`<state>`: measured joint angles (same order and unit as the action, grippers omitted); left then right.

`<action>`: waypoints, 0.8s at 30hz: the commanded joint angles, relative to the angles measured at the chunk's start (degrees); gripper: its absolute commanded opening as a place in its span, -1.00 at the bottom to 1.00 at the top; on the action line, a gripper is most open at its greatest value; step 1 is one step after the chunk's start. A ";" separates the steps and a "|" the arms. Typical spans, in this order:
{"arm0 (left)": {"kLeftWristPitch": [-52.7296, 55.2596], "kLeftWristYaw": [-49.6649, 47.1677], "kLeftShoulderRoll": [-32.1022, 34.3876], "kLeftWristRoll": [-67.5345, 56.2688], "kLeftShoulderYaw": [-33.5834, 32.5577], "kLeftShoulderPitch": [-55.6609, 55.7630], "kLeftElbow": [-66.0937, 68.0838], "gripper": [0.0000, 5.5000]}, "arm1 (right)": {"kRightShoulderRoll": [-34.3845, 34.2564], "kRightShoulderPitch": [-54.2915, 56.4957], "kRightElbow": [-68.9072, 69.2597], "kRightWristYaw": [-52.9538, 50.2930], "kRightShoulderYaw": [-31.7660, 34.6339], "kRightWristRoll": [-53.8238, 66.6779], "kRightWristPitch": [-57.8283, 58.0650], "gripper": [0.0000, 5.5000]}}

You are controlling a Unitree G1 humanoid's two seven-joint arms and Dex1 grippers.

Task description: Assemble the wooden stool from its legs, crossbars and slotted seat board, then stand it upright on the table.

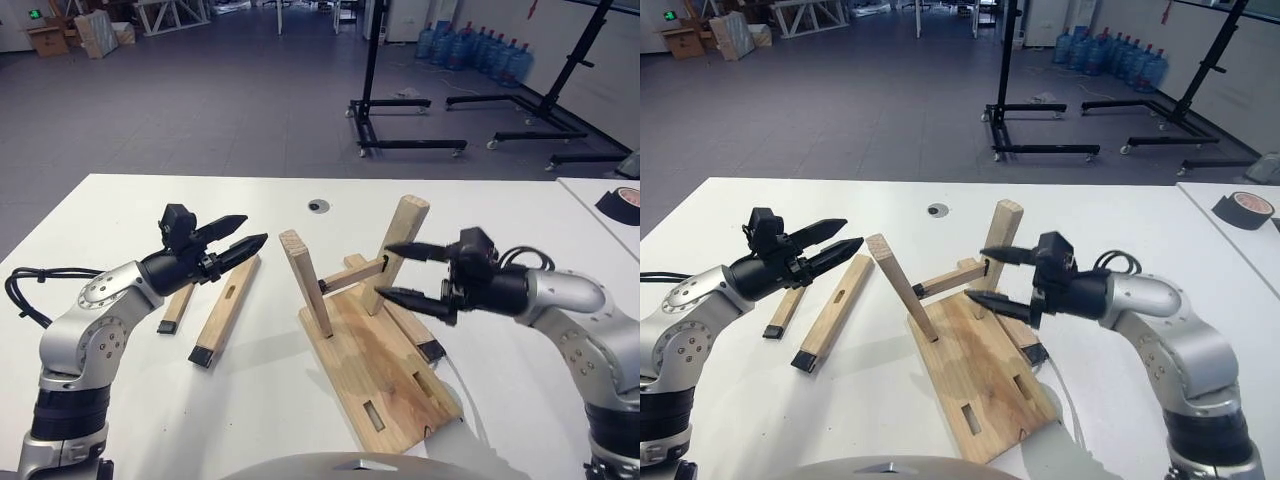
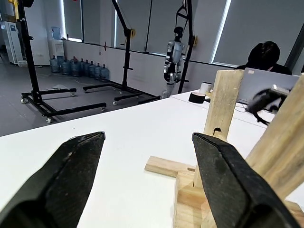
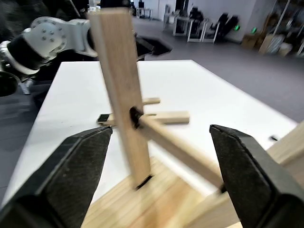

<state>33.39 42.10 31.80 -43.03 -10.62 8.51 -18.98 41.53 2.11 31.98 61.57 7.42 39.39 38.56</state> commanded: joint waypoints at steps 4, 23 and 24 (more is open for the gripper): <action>0.26 -1.09 -0.13 0.39 -0.13 3.78 2.92 0.22 | 1.56 -0.78 -4.82 6.25 -15.13 -6.53 -3.85 0.38; -1.63 -2.91 -1.26 2.91 -2.05 12.22 10.28 0.22 | -15.29 8.93 -30.07 0.54 -31.98 -25.87 -23.90 0.38; -1.89 -3.24 -1.53 2.71 -2.61 13.10 10.79 0.22 | -15.83 9.38 -30.90 0.44 -31.97 -26.11 -24.29 0.38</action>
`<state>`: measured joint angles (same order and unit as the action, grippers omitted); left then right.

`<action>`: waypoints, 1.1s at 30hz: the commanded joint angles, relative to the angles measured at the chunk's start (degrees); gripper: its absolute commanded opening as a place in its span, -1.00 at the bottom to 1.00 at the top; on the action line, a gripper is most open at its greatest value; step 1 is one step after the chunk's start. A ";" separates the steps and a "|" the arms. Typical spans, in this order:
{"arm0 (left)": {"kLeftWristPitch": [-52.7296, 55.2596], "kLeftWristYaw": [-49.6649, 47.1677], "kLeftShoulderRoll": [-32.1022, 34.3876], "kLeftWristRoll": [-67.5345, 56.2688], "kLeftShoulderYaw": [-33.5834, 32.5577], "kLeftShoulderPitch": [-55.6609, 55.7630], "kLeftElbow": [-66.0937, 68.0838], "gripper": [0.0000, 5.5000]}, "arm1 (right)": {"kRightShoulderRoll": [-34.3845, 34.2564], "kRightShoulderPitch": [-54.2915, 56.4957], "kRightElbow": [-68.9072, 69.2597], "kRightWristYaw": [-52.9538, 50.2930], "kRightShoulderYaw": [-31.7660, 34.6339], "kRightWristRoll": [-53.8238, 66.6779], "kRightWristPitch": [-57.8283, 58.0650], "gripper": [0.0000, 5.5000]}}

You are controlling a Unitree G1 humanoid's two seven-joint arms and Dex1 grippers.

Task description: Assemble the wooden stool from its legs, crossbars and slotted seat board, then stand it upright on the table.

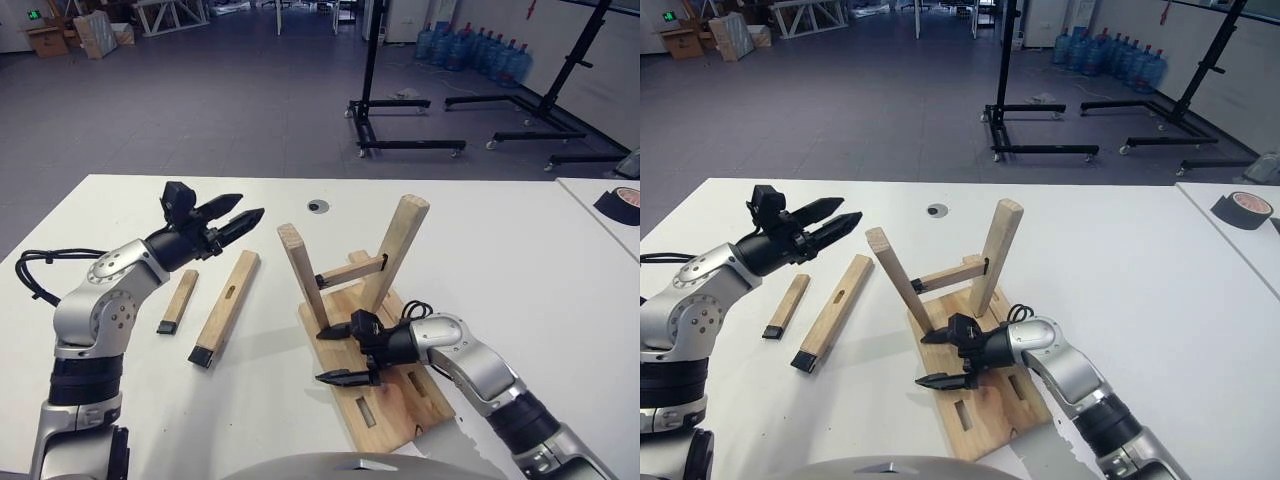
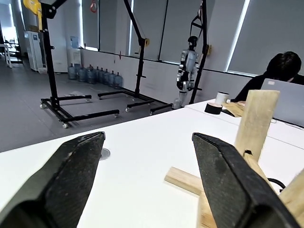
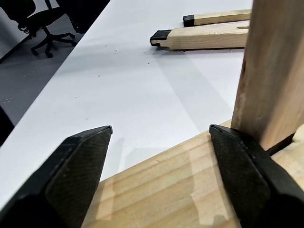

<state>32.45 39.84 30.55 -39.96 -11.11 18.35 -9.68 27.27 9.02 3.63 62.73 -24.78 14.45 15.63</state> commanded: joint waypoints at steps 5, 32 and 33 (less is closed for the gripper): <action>-2.01 -4.11 -2.83 -0.53 -3.72 8.45 4.46 0.22 | -4.46 4.92 -8.06 -1.33 -0.06 -2.96 -3.82 0.38; 8.59 -11.52 -10.25 -14.39 6.47 16.00 -6.99 0.22 | 8.50 -5.35 -6.88 -2.70 -3.20 -10.76 2.29 0.38; 8.41 -11.10 -10.38 -13.66 6.94 16.42 -6.22 0.22 | 8.35 -5.02 -7.67 -2.84 -3.94 -10.96 2.33 0.38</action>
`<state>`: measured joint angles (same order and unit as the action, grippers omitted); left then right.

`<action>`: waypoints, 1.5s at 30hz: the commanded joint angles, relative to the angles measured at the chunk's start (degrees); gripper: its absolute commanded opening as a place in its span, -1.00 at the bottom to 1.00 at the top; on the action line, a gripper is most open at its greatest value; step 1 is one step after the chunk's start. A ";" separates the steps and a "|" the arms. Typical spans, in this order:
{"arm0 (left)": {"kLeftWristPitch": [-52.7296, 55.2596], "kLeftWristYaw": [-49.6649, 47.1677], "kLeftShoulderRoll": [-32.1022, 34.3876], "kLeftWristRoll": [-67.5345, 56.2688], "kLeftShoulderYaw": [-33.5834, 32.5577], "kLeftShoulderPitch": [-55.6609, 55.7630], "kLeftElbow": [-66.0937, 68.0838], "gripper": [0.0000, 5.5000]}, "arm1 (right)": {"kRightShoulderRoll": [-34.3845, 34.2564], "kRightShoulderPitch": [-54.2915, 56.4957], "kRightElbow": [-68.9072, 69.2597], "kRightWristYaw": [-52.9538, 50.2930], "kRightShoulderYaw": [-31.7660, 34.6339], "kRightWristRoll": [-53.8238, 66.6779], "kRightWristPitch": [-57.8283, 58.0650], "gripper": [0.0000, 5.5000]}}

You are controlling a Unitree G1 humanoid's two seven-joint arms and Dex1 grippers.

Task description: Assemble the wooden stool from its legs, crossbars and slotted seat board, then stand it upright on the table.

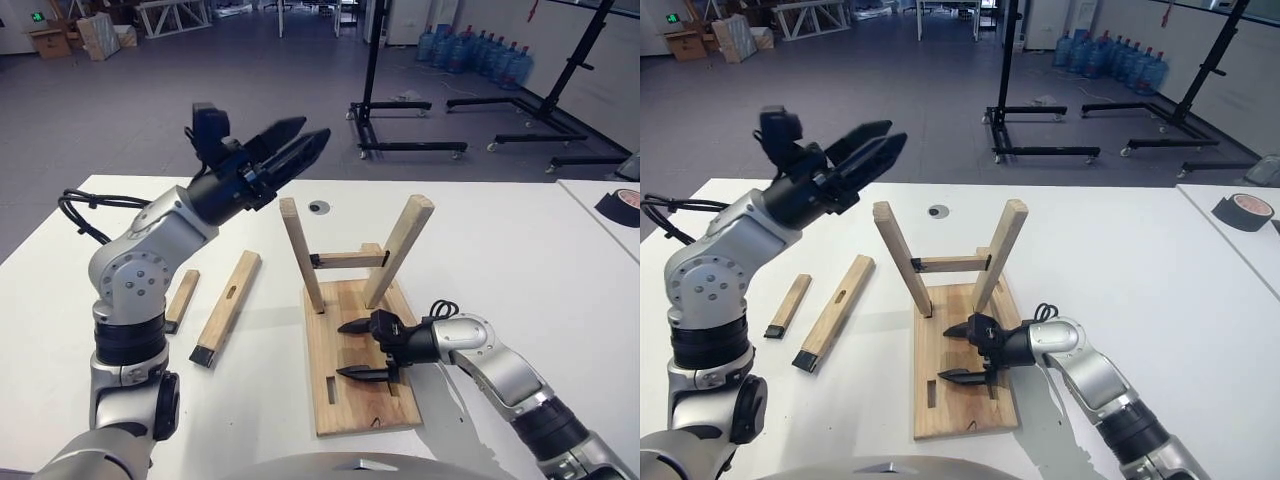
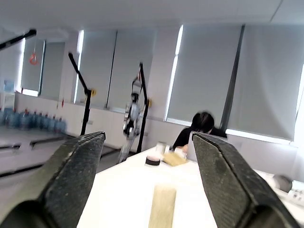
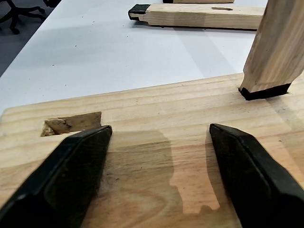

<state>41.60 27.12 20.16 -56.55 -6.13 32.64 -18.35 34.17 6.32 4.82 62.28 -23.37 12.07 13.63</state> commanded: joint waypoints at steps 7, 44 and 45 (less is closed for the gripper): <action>-0.19 4.55 -0.10 2.32 1.88 4.86 2.99 0.22 | 1.22 -2.04 -10.87 -2.92 -7.79 -9.06 3.84 0.38; -4.26 2.32 0.32 -6.17 -6.51 12.31 2.95 0.22 | 1.80 -1.81 -12.43 -3.93 -9.13 -9.76 2.60 0.38; -3.48 1.88 0.52 -7.22 -7.29 12.79 4.17 0.22 | 1.87 -1.83 -12.42 -3.95 -9.11 -9.78 2.59 0.38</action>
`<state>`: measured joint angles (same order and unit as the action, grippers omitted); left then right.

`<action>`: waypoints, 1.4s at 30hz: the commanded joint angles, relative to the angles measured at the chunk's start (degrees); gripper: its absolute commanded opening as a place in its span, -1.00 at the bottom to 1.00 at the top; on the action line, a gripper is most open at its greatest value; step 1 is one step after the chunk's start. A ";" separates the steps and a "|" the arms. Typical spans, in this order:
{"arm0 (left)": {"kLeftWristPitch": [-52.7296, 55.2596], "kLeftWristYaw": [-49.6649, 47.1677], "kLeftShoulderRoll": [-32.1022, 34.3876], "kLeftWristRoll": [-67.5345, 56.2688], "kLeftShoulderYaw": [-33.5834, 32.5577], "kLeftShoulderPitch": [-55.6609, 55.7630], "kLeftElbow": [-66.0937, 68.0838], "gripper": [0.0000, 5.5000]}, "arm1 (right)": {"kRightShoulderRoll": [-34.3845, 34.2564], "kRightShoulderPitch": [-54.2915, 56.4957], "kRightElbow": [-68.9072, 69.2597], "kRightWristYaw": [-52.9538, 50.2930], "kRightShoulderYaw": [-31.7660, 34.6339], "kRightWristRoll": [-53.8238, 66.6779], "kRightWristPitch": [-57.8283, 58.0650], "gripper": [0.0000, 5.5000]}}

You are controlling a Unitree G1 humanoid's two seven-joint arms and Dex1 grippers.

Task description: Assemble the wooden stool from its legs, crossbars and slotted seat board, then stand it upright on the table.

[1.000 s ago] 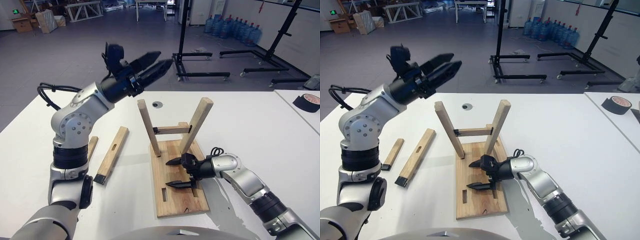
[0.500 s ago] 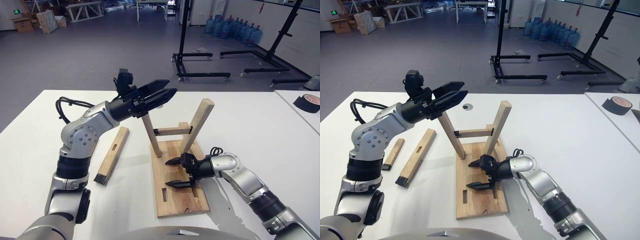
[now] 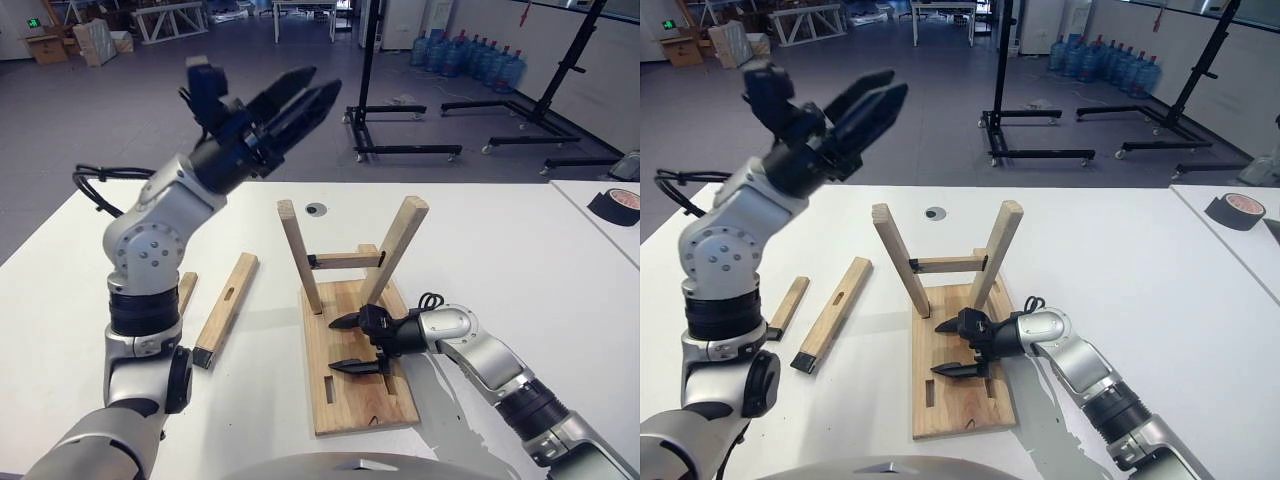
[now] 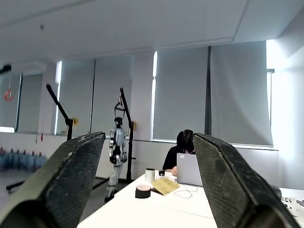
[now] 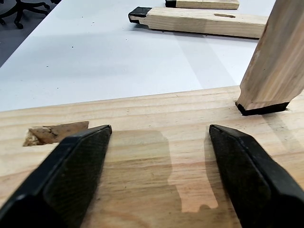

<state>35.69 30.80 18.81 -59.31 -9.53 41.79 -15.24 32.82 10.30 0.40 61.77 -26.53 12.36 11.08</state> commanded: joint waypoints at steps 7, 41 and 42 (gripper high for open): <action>9.64 0.88 2.81 10.55 19.27 -19.50 11.24 0.22 | 4.24 -5.61 -7.71 -2.68 -6.53 -10.83 4.87 0.38; 8.53 -0.98 3.22 17.74 30.31 -21.71 10.24 0.22 | 4.30 -4.38 -8.44 -3.88 -7.54 -11.58 4.04 0.38; 7.70 -0.25 3.46 18.94 31.00 -23.05 11.01 0.22 | 4.25 -4.24 -8.46 -3.89 -7.52 -11.53 4.03 0.38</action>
<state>37.13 28.62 18.72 -50.83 7.03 32.92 -13.00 33.41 10.87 0.14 60.77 -27.52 12.41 9.28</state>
